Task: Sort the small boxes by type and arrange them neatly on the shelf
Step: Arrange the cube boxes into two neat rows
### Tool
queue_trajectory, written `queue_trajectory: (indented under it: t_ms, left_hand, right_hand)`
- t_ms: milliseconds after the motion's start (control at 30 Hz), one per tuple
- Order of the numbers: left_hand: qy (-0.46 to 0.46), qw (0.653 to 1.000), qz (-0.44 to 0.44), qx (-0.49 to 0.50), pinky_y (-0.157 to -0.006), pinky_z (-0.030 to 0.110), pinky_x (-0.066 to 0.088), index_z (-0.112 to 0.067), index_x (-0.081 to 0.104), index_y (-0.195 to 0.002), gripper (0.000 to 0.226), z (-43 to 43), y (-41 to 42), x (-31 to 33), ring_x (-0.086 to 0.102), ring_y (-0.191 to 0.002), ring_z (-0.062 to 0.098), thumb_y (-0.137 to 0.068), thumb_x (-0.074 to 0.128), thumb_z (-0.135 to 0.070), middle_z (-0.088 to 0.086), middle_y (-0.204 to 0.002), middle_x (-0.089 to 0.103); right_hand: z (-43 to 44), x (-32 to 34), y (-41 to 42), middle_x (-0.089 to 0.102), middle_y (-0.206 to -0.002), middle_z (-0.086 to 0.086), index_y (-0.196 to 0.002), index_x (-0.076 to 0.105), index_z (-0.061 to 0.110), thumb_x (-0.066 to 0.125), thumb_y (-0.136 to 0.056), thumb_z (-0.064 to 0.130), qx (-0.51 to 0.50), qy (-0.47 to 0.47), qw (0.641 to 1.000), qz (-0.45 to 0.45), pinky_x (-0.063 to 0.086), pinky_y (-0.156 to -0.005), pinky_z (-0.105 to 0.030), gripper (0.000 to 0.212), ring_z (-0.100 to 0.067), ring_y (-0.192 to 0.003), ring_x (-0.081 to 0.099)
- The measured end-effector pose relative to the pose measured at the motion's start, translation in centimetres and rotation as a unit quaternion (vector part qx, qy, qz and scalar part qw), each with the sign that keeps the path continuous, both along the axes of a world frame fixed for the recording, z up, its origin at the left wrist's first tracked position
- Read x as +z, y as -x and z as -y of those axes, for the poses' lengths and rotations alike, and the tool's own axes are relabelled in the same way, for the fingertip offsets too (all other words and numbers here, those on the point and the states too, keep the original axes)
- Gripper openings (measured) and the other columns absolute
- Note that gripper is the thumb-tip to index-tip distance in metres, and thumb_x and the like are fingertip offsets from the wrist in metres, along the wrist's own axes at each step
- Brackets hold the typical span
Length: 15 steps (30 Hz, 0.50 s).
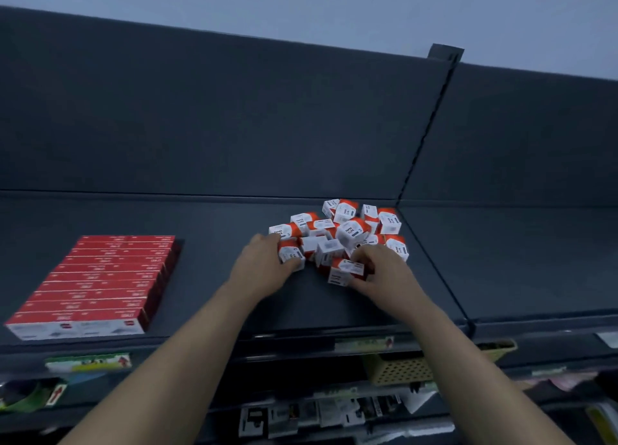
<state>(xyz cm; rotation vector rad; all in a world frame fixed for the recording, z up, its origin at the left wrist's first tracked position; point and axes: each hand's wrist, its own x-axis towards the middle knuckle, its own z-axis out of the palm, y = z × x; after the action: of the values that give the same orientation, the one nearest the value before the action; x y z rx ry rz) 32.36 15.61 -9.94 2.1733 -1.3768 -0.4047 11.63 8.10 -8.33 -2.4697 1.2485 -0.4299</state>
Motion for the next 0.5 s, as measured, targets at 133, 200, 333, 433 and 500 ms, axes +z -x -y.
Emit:
queue_trajectory:
  t_ms: [133,200,333,433,500]
  left_hand:
    - [0.009,0.998,-0.031,0.049,-0.087,0.035,0.045,-0.019,0.049,-0.124,0.051,0.7,1.0,-0.7,0.054,-0.108,0.025,-0.082,0.069,-0.039,0.005,-0.120,0.056]
    - [0.028,0.995,-0.073,0.065,-0.084,0.032,0.045,-0.020,0.046,-0.126,0.061,0.7,1.2,-0.5,0.056,-0.107,0.022,-0.076,0.075,-0.038,-0.001,-0.120,0.058]
    - [0.046,0.995,-0.077,0.048,-0.081,0.022,0.039,-0.023,0.056,-0.119,0.057,0.0,1.5,-0.7,0.053,-0.094,0.012,-0.070,0.081,-0.037,-0.002,-0.119,0.048]
    - [0.110,0.983,-0.141,0.044,-0.086,0.021,0.045,-0.028,0.059,-0.108,0.050,-0.5,1.3,-0.6,0.059,-0.093,0.012,-0.067,0.085,-0.016,-0.001,-0.120,0.043]
    - [0.139,0.973,-0.179,0.037,-0.092,0.026,0.049,-0.034,0.057,-0.109,0.055,-1.0,1.0,0.0,0.061,-0.094,0.012,-0.068,0.082,-0.006,-0.002,-0.119,0.042]
  right_hand:
    - [1.9,-0.8,-0.3,0.054,-0.102,0.011,-0.101,0.059,0.029,0.071,-0.083,0.029,0.030,-0.008,0.999,0.030,0.046,-0.081,-0.025,0.022,-0.010,-0.095,0.053]
    - [2.7,-1.0,-0.7,0.054,-0.106,0.009,-0.105,0.059,0.028,0.070,-0.084,0.028,0.035,-0.009,0.999,0.032,0.046,-0.082,-0.025,0.024,-0.010,-0.096,0.053]
    - [3.7,-1.5,-1.2,0.057,-0.112,0.008,-0.108,0.059,0.029,0.071,-0.083,0.027,0.051,-0.011,0.997,0.051,0.046,-0.085,-0.025,0.028,-0.010,-0.099,0.053]
    - [3.9,-1.5,-1.1,0.059,-0.108,0.010,-0.108,0.060,0.028,0.073,-0.083,0.027,0.039,-0.050,0.995,0.082,0.044,-0.076,-0.017,0.028,-0.006,-0.091,0.054]
    - [3.7,-1.2,-0.8,0.060,-0.099,0.010,-0.106,0.061,0.027,0.075,-0.081,0.027,0.013,-0.104,0.985,0.139,0.046,-0.071,-0.017,0.029,-0.007,-0.085,0.056]
